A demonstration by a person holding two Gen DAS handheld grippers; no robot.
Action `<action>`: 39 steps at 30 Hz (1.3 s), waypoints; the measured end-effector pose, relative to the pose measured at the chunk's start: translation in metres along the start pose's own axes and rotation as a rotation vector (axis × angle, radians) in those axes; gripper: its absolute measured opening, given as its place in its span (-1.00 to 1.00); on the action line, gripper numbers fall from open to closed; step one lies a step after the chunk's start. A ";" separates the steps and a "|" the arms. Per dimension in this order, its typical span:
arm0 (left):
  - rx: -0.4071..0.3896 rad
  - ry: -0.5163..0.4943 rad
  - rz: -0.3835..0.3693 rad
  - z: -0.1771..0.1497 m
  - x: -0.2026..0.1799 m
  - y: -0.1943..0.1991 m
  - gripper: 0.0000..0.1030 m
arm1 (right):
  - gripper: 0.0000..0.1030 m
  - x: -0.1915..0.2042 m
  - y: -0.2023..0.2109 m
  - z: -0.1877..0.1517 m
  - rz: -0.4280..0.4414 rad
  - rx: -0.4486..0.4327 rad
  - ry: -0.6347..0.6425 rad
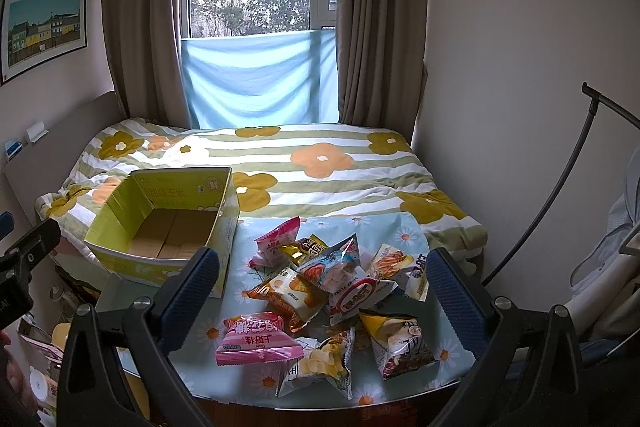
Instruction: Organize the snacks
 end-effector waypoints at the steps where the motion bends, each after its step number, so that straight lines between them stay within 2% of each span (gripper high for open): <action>1: 0.000 0.000 0.000 0.000 0.000 0.000 1.00 | 0.99 0.000 0.000 0.000 0.000 0.000 0.000; 16: 0.000 -0.004 -0.009 -0.003 -0.002 -0.004 1.00 | 0.99 0.001 0.000 -0.001 -0.002 0.002 0.002; 21: 0.034 -0.012 -0.036 -0.002 -0.002 -0.012 1.00 | 0.99 -0.002 -0.002 -0.006 -0.013 0.014 -0.018; 25: 0.106 -0.040 -0.084 -0.009 -0.012 -0.034 1.00 | 0.99 -0.012 -0.013 -0.018 -0.038 0.051 -0.056; 32: 0.272 -0.060 -0.230 -0.048 -0.046 -0.087 1.00 | 0.99 -0.037 -0.035 -0.044 -0.097 0.130 -0.088; 39: 0.435 -0.071 -0.285 -0.090 -0.087 -0.133 1.00 | 0.99 -0.073 -0.070 -0.079 -0.123 0.247 -0.127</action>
Point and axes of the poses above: each gripper's, at about its wrist camera, not at the fingertips, and y roughly against the way its jaws point, x to its left, z to its top, the point moved 6 cm from there along -y, roughly the way its jaws point, and after that the axes turned 4 degrees about -y, right-handed, at the moved point
